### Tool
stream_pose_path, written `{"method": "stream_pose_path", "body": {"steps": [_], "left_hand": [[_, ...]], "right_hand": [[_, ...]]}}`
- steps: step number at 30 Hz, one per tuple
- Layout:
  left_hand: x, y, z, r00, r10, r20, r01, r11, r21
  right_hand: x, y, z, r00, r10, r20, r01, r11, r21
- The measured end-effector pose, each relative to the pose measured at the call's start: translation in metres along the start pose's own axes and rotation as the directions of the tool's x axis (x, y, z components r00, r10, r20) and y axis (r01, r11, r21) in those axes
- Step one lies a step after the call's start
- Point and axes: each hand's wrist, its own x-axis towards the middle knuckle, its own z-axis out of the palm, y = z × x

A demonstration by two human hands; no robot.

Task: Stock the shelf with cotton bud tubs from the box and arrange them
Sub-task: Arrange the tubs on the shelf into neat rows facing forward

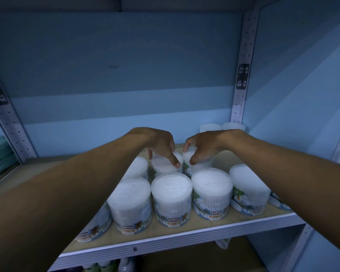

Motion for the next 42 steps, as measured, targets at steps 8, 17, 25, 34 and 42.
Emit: {"method": "stream_pose_path", "body": {"steps": [8, 17, 25, 34, 42], "left_hand": [[-0.007, 0.003, 0.003, 1.000, 0.005, -0.004, -0.005, 1.000, 0.022], [-0.013, 0.001, 0.003, 1.000, -0.001, 0.016, 0.001, 1.000, 0.020], [-0.016, 0.004, 0.003, 1.000, -0.010, 0.026, 0.009, 1.000, 0.024], [-0.006, 0.020, -0.019, 0.985, 0.025, -0.173, 0.008, 0.983, 0.182], [0.019, 0.042, -0.020, 0.963, 0.102, -0.248, -0.055, 0.980, 0.190]], "right_hand": [[-0.009, -0.003, 0.000, 1.000, 0.007, 0.025, -0.008, 1.000, 0.024], [-0.010, -0.005, 0.001, 0.999, 0.022, 0.041, -0.024, 0.999, 0.040], [-0.009, 0.000, -0.001, 0.998, 0.035, 0.050, -0.041, 0.993, 0.111], [-0.015, 0.019, -0.016, 0.995, 0.096, -0.024, -0.093, 0.991, 0.091], [-0.020, 0.047, -0.020, 0.988, 0.153, -0.029, -0.154, 0.987, -0.043]]}}
